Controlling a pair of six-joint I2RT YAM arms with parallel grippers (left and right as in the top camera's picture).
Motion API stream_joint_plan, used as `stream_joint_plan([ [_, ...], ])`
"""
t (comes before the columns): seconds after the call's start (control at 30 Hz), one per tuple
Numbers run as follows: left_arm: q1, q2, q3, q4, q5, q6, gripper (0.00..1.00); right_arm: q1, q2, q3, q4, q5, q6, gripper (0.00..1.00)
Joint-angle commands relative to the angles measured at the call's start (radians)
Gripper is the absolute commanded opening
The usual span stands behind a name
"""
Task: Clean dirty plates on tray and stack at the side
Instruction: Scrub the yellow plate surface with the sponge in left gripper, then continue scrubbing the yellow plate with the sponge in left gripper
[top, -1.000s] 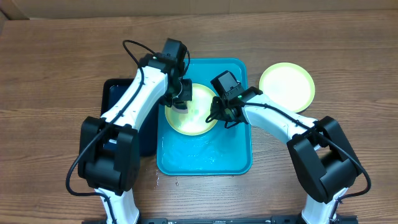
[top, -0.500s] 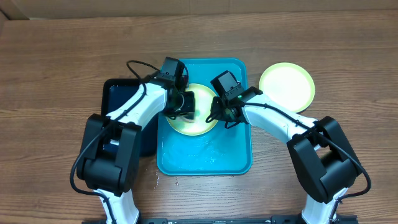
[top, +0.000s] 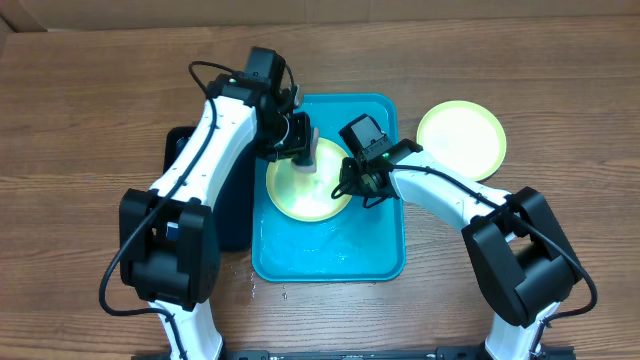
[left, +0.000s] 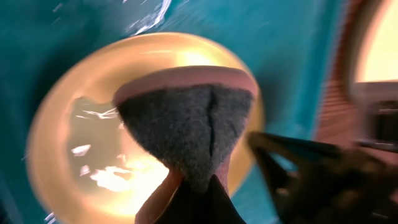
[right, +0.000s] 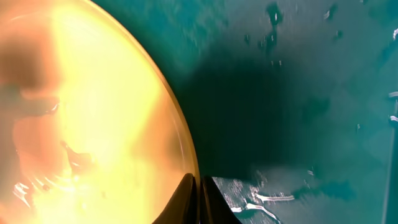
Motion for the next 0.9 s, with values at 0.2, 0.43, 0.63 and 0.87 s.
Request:
stream_joint_plan([
  [0.2, -0.084, -0.004, -0.053, -0.028, -0.211, 0.021, 0.04, 0.007, -0.004, -0.004, -0.085, -0.057, -0.044, 0.04],
  [0.43, -0.092, -0.004, -0.128, 0.017, -0.279, -0.007, 0.04, 0.007, -0.003, -0.005, -0.084, -0.056, -0.044, 0.04],
  [0.63, -0.092, -0.004, -0.239, 0.126, -0.279, -0.013, 0.04, 0.007, -0.003, -0.005, -0.082, -0.056, -0.044, 0.04],
  [0.87, -0.092, -0.004, -0.385, 0.291, -0.112, -0.017, 0.04, 0.007, -0.003, -0.005, -0.071, -0.056, -0.044, 0.04],
])
